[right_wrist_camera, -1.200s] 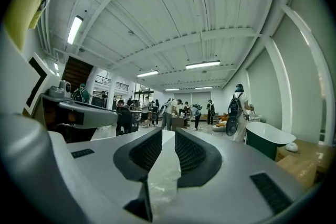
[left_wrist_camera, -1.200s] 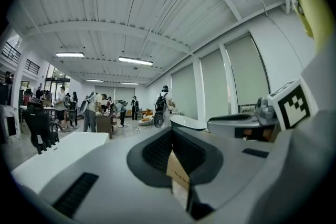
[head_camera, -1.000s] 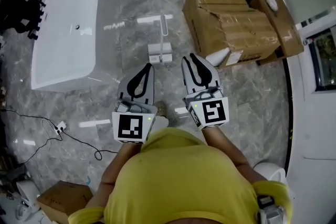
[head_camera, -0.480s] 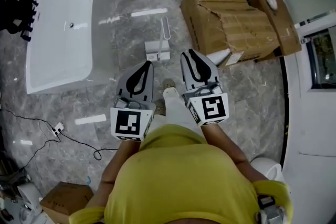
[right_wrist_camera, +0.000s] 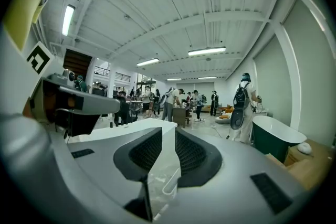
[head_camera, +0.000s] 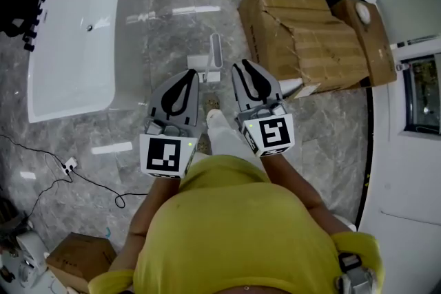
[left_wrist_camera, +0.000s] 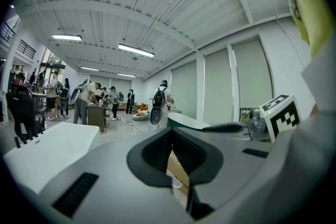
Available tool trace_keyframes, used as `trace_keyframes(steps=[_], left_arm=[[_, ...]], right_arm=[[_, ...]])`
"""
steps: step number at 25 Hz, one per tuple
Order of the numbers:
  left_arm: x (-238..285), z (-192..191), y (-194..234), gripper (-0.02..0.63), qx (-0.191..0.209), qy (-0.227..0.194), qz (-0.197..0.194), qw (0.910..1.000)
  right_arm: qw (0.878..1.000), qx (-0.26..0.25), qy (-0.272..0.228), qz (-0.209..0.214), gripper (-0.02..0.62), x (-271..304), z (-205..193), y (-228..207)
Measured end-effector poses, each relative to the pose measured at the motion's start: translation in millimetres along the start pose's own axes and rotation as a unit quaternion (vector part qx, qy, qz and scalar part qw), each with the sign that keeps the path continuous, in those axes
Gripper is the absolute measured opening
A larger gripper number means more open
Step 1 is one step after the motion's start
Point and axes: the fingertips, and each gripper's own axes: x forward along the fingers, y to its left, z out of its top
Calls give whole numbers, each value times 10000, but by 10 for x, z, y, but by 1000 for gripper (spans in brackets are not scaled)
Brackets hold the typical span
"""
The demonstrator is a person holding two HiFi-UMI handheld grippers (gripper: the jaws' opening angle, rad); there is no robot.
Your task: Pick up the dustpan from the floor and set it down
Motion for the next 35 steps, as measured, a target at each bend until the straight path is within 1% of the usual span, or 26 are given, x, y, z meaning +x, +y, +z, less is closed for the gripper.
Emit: trace_keyframes(steps=[5,10,13,17,20,22,24,27,29,31,35], left_arm=[[482,-3,218,3,9,71,136,9999],[857,-69,409,3,32,227,298,9993],[1047,-171,515,3,78,383,424,9983],[1278,-336,651,3,61,583,582,9966],[1409,-417,698,3,50,729,658,9952],[1474,-459,725,3,64,815,686,9943],[1513,-495,749,3,63,890,703,9935],[1532,-529,786,3,20,956,720,9928],[1547,-534,804,3,18,982,722,9925],[1571,-521,817,3,28,996,694,9926],[1635,-494,843,3,67,1051,531,9930]], right_arm=[[9991,-95,163,371,91,459,-197,-185],[9935,-101,743,855,92,814,-600,-278],[9875,-13,1103,1129,97,968,-850,-329],[9795,82,1366,1477,103,1146,-1118,-398],[9687,262,1709,1783,123,1215,-1356,-410],[9604,510,1897,1976,151,1250,-1491,-402],[9490,963,2068,2176,180,1272,-1610,-381],[9223,1904,2353,2403,217,1289,-1782,-336],[9027,2473,2505,2475,246,1302,-1872,-325],[8820,2876,2698,2582,272,1306,-1961,-302],[8339,3589,3023,2906,281,1309,-2091,-202]])
